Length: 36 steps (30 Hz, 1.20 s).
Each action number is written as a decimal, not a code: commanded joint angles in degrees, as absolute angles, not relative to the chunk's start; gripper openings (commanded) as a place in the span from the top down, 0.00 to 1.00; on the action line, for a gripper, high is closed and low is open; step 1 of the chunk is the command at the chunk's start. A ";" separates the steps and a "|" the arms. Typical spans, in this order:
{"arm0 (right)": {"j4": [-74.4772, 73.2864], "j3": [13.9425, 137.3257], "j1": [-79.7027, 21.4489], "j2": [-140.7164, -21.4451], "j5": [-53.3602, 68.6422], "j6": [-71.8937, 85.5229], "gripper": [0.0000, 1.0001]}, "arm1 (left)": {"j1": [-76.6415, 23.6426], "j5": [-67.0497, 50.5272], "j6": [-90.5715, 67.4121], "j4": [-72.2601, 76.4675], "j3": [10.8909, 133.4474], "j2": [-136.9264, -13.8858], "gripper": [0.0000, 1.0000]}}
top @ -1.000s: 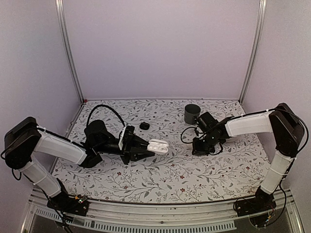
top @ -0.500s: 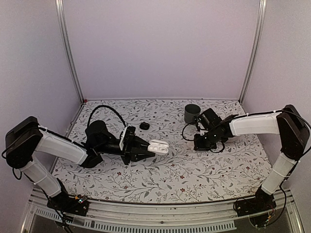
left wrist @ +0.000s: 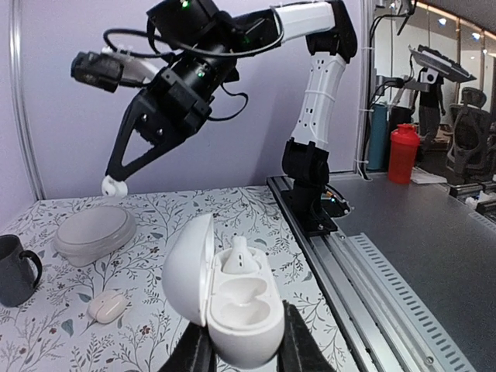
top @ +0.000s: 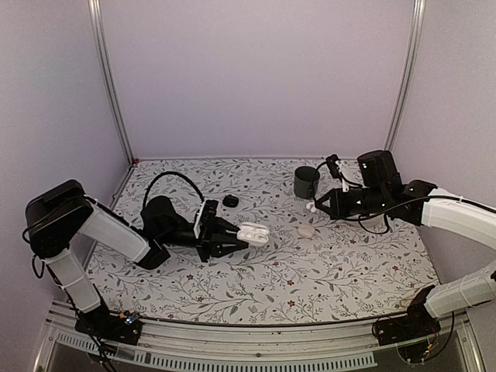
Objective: Insert the wireless bluetooth earbuds into the charging case
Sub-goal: Pick up the left earbud from the center of the board, then insert the left earbud into the left side groove of the charging case.
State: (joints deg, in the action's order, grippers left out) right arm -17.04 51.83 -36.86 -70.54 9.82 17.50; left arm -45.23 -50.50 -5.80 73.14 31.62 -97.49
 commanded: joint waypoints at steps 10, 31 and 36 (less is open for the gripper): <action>-15.38 55.71 -43.01 -68.27 15.38 11.18 0.97 | -42.77 -53.08 -18.05 86.00 39.50 -112.07 1.00; -12.68 63.52 -53.72 -78.64 12.27 7.20 0.97 | -43.03 -53.11 -20.15 78.36 43.86 -114.81 1.00; -12.39 64.30 -55.19 -80.69 10.64 6.71 0.97 | -43.26 -52.83 -19.85 77.24 43.56 -113.76 1.00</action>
State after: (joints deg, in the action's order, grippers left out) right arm -13.67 62.57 -54.00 -79.22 12.69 7.88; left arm -43.22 -52.88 -19.97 78.39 43.13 -114.80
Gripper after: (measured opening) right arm 0.031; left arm 0.226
